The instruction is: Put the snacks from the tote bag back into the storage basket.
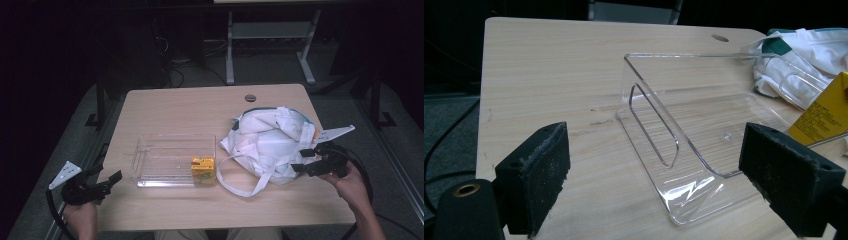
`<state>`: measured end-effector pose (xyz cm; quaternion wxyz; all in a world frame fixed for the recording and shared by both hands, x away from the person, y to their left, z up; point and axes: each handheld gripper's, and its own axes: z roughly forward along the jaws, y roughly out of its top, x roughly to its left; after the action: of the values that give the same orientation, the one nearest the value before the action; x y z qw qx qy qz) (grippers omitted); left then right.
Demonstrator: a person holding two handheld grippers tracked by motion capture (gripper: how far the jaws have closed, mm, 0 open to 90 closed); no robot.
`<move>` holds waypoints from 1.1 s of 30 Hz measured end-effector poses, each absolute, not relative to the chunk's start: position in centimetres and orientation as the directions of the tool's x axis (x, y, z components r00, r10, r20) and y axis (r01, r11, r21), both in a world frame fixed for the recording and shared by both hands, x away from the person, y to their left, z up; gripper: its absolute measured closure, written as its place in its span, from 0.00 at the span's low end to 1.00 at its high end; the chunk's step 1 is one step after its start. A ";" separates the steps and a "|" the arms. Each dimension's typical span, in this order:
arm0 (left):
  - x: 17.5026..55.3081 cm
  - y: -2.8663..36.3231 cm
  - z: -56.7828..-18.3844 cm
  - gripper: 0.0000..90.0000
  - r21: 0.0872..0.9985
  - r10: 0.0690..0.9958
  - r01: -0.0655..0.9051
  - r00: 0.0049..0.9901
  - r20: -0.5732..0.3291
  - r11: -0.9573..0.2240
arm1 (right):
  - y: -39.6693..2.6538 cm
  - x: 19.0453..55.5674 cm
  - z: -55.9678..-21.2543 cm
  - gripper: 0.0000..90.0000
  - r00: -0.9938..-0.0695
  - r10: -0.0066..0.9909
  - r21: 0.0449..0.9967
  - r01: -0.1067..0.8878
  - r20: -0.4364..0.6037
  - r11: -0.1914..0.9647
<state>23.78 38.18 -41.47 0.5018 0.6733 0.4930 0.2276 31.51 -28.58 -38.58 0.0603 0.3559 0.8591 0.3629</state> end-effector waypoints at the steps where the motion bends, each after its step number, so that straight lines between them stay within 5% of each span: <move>1: 23.8 38.2 -41.5 0.14 0.900 0.892 0.435 0.411 -0.188 -0.011 | -28.6 31.4 -38.6 0.33 -0.738 0.657 0.669 0.568 0.155 0.480; 33: 24.0 38.2 -41.5 0.14 0.902 0.888 0.432 0.420 -0.187 -0.014 | -29.3 27.0 -40.8 0.28 -0.699 0.709 0.709 0.546 0.093 0.446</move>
<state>24.02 38.15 -41.48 0.5042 0.6750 0.4888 0.2264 27.05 -29.27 -40.80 0.1091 0.3720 0.8433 0.3723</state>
